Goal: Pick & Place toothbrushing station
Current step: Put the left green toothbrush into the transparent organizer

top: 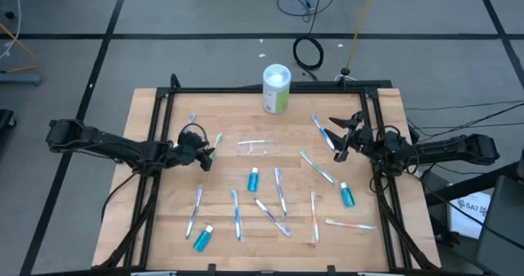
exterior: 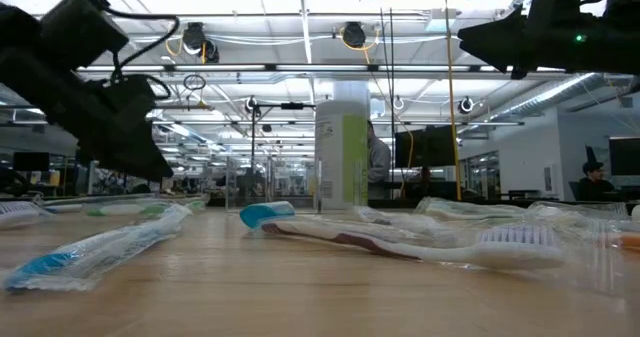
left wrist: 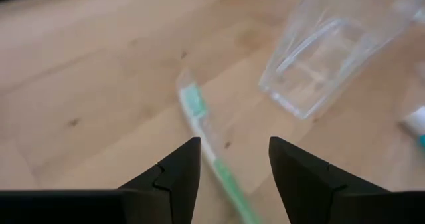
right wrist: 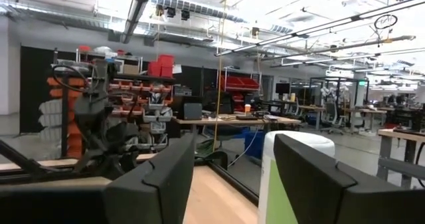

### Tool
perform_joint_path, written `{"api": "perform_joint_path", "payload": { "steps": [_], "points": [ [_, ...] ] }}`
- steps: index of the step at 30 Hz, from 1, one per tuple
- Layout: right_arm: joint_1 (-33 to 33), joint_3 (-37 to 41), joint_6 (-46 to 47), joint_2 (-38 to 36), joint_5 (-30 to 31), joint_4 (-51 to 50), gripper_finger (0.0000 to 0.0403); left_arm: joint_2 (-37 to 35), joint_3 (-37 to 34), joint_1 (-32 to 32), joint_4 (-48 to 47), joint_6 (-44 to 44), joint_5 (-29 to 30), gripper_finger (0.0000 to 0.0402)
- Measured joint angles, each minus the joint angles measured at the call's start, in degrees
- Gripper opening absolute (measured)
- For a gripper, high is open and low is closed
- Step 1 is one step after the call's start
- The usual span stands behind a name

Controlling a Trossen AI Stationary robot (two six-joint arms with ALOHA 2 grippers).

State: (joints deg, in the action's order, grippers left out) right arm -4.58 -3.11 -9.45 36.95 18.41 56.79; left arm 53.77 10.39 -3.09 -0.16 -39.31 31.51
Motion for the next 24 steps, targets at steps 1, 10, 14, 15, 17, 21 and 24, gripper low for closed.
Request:
{"api": "perform_joint_path", "payload": {
  "steps": [1,10,14,15,17,21,24],
  "points": [
    [0.0,0.0,0.02,0.0,-0.26,-0.06,0.0202,1.23,0.0,0.0,0.04,-1.0,0.02,0.0182],
    [0.0,0.0,-0.24,0.0,-0.39,-0.06,0.0201,10.09,0.0,0.0,7.34,-5.18,0.04,0.0182],
    [0.0,0.0,-0.29,0.0,-0.41,-0.06,0.0201,12.66,0.0,0.02,7.71,-4.72,0.08,0.0182],
    [0.0,0.0,-0.32,0.0,-0.41,-0.06,0.0201,13.2,0.0,0.02,7.73,-4.72,0.11,0.0182],
    [0.0,0.0,-0.41,-0.02,-0.41,-0.06,0.0201,14.12,0.0,0.02,7.72,-4.72,0.36,0.0182],
    [0.0,0.0,-0.66,-0.01,-0.41,-0.06,0.0201,16.61,0.0,0.02,7.78,-5.91,0.48,0.0182],
    [0.0,0.0,-0.66,-0.02,-0.43,-0.06,0.0201,18.45,0.02,-0.02,8.14,-6.75,0.96,0.0181]
  ]
}}
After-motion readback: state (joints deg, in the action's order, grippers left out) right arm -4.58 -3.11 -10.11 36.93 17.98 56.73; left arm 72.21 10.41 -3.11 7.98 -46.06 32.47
